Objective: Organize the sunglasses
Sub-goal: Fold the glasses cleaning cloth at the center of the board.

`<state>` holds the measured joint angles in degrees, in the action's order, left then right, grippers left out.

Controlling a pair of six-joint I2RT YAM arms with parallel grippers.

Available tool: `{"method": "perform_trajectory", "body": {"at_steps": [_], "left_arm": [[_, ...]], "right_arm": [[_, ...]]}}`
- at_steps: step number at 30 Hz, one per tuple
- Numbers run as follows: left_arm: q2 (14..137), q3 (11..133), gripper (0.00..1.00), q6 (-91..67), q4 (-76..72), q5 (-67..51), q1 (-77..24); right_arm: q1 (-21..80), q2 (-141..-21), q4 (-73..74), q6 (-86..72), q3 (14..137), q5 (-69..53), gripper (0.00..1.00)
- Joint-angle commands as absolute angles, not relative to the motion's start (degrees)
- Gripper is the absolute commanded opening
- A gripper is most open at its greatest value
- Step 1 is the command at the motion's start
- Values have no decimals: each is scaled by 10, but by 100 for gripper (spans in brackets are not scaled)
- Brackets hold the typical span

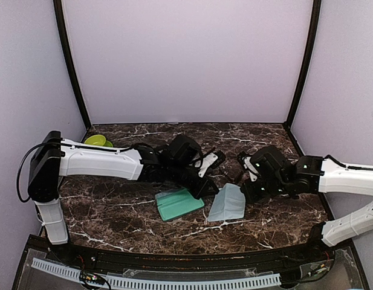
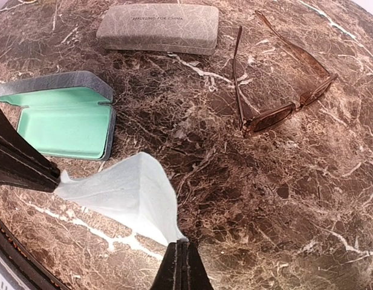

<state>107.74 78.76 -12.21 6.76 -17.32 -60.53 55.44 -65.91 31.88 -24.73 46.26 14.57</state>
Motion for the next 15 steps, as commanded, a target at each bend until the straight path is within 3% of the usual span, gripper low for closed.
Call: {"method": "perform_trajectory", "body": {"at_steps": [1, 15], "left_arm": [[1044, 803, 0, -122, 56, -176, -605], [1031, 808, 0, -133, 56, -183, -606]], "right_arm": [[551, -640, 329, -230, 478, 142, 0], [551, -617, 344, -217, 504, 133, 0]]}}
